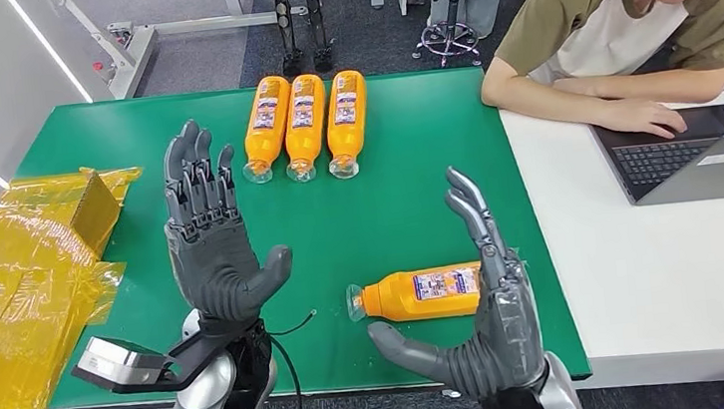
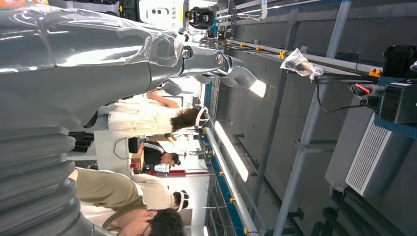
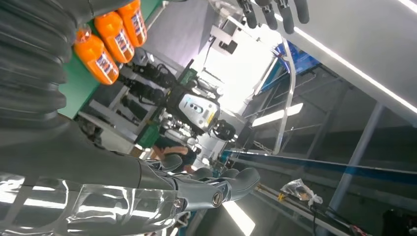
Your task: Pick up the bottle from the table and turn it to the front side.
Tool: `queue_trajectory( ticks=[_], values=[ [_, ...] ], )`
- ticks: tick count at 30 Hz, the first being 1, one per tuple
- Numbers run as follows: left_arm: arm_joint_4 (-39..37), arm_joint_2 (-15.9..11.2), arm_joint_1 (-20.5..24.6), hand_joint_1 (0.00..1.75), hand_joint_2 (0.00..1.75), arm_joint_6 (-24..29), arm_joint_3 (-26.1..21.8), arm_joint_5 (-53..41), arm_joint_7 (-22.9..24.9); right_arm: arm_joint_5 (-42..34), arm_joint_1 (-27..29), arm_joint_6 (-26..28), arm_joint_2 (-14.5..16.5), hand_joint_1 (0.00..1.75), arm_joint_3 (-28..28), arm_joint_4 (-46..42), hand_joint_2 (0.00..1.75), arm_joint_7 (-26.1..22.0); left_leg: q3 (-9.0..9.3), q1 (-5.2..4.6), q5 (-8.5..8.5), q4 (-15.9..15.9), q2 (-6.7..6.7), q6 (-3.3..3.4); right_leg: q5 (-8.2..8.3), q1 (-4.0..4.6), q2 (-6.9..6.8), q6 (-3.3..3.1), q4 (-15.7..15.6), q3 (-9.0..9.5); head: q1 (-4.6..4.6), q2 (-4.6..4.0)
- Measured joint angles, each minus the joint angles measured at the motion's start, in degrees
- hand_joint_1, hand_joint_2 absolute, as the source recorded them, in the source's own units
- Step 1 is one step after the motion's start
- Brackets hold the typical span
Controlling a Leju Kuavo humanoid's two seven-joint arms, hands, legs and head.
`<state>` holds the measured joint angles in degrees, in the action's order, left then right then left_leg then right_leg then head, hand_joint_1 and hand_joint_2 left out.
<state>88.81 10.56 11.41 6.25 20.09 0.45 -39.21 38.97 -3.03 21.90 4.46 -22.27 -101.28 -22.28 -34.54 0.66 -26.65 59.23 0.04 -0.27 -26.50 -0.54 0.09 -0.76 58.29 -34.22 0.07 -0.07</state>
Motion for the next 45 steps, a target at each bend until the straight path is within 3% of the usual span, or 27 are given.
queue_trajectory(
  ticks=[4, 15, 19, 22, 24, 27, 30, 45],
  values=[
    [-0.39, 0.04, 0.35, 0.0, 1.75, -0.65, -0.01, -0.51, -0.12, 8.64, -2.35, -3.56, -2.72, 0.0, 1.03, 1.94, 1.75, 6.67, 0.0, 0.0, 0.01, 0.01, 0.02, 0.01, 0.01, 0.0, 0.0, 0.0, -0.01, 0.0, -0.02, 0.01],
    [-2.05, 0.27, 1.17, 0.0, 1.75, -0.93, -0.01, -0.5, -0.65, 6.78, -6.95, -8.78, -9.36, 0.0, 4.24, 8.39, 1.75, 7.09, -0.04, -0.01, 0.02, 0.03, -0.03, 0.04, 0.05, -0.01, -0.08, 0.05, -0.01, 0.0, -0.02, 0.0],
    [-2.34, 0.06, 1.25, 0.0, 1.75, 0.08, -0.01, 0.75, -0.81, 7.81, -13.01, -19.03, -16.01, 0.0, 1.31, 12.95, 1.75, 9.46, -0.08, -0.02, 0.03, 0.03, -0.01, 0.06, 0.08, -0.02, -0.03, 0.08, 0.0, 0.02, -0.02, 0.0],
    [-2.19, -0.43, 0.75, 0.0, 1.75, 1.34, -0.01, 1.37, -0.83, 6.34, -22.71, -30.13, -22.07, 0.0, -4.51, 21.43, 1.75, 6.65, -0.14, -0.03, 0.13, 0.06, -0.01, 0.17, 0.21, -0.03, -0.04, 0.19, 0.0, 0.01, -0.01, 0.01],
    [-1.83, -0.85, 0.23, 0.0, 1.75, 2.02, -0.01, 1.69, -0.84, 4.66, -29.22, -32.56, -24.37, 0.0, -9.02, 27.95, 1.75, 4.31, -0.13, -0.03, 0.2, 0.11, -0.06, 0.21, 0.26, -0.04, -0.07, 0.22, 0.0, -0.01, -0.01, 0.01],
    [-1.21, -1.38, -0.37, 0.0, 1.75, 2.73, 0.02, 2.16, -0.85, 2.44, -33.8, -26.03, -25.92, 0.0, -13.87, 32.94, 1.75, 5.29, -0.14, -0.01, 0.23, 0.16, -0.26, 0.21, 0.26, -0.03, -0.24, 0.24, -0.01, -0.02, -0.01, 0.0],
    [-1.15, -1.66, -0.16, 0.0, 1.75, 2.97, 0.35, 2.86, -0.85, 1.71, -33.18, -17.8, -26.61, 0.0, -14.88, 33.54, 1.75, 10.04, -0.16, -0.01, 0.21, 0.16, -0.29, 0.21, 0.24, -0.02, -0.25, 0.23, -0.02, -0.04, -0.03, 0.01],
    [-1.96, -1.69, 0.84, 0.0, 1.75, 3.6, 1.21, 3.4, -0.85, 1.9, -32.36, -17.66, -29.47, 0.0, -16.08, 35.05, 1.75, 9.71, -0.25, -0.03, 0.2, 0.17, -0.26, 0.24, 0.23, -0.03, -0.21, 0.26, -0.03, -0.09, -0.02, 0.0]
  ],
)
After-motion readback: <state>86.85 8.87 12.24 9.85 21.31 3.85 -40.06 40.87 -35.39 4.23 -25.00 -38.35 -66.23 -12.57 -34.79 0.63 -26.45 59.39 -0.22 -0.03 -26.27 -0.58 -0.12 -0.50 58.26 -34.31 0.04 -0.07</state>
